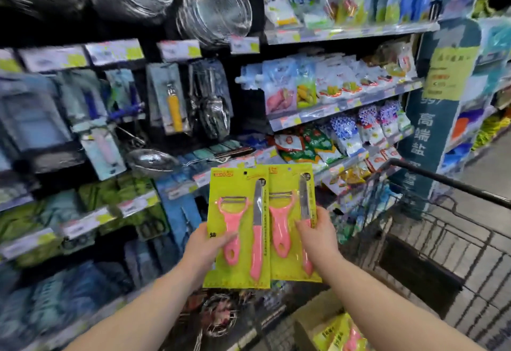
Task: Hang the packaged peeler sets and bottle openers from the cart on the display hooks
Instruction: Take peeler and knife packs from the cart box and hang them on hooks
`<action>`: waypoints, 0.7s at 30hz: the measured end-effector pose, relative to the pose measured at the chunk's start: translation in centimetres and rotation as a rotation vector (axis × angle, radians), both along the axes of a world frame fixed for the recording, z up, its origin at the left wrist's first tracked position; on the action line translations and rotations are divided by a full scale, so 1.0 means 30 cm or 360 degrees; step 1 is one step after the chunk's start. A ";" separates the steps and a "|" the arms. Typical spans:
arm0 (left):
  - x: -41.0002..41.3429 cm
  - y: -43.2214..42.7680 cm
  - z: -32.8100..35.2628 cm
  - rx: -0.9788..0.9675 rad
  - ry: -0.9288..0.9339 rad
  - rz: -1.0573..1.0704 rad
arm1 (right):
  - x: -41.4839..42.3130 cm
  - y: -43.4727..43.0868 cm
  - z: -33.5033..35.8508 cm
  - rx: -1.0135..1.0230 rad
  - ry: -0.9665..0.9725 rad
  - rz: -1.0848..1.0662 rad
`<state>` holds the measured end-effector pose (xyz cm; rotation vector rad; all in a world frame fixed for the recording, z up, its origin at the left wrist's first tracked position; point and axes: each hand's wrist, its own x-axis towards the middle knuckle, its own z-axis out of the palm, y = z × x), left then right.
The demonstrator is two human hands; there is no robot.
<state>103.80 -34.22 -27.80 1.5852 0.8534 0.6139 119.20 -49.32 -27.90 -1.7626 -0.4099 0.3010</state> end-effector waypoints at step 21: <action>-2.032 0.253 0.215 0.0105 -0.0203 0.1214 | -1.796 0.715 0.225 0.0177 -0.0144 0.1189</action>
